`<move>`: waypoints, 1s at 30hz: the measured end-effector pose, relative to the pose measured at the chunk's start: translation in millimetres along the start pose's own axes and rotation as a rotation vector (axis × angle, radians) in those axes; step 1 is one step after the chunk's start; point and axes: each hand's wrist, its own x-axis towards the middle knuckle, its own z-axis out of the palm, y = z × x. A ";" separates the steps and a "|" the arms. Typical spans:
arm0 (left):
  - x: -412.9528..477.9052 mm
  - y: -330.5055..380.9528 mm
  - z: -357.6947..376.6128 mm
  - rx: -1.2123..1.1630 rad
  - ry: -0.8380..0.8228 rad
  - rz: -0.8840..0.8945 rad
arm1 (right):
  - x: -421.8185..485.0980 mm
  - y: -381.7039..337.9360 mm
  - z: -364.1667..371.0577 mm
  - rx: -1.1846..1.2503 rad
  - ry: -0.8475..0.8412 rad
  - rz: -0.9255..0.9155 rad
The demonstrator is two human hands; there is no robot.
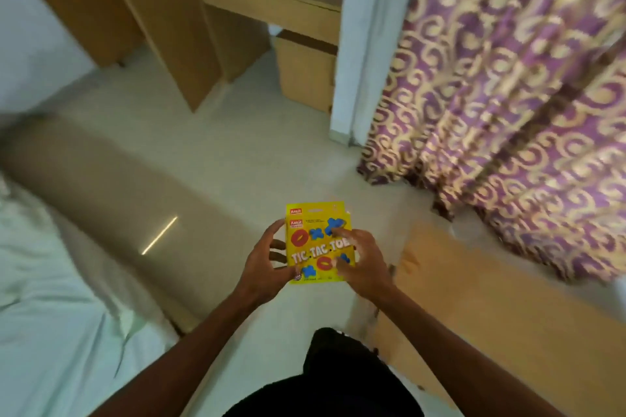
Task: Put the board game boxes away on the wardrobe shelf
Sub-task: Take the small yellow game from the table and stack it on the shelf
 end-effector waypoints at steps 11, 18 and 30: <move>152.6 -19.9 -163.2 -0.010 0.291 -0.059 | 236.7 -128.0 81.6 -0.014 -0.232 -0.223; 245.7 -19.9 -275.5 -0.108 0.530 -0.139 | 395.7 -226.6 148.3 -0.065 -0.433 -0.355; 399.3 -82.9 -541.2 -0.227 0.714 -0.178 | 621.4 -407.6 348.9 -0.126 -0.582 -0.470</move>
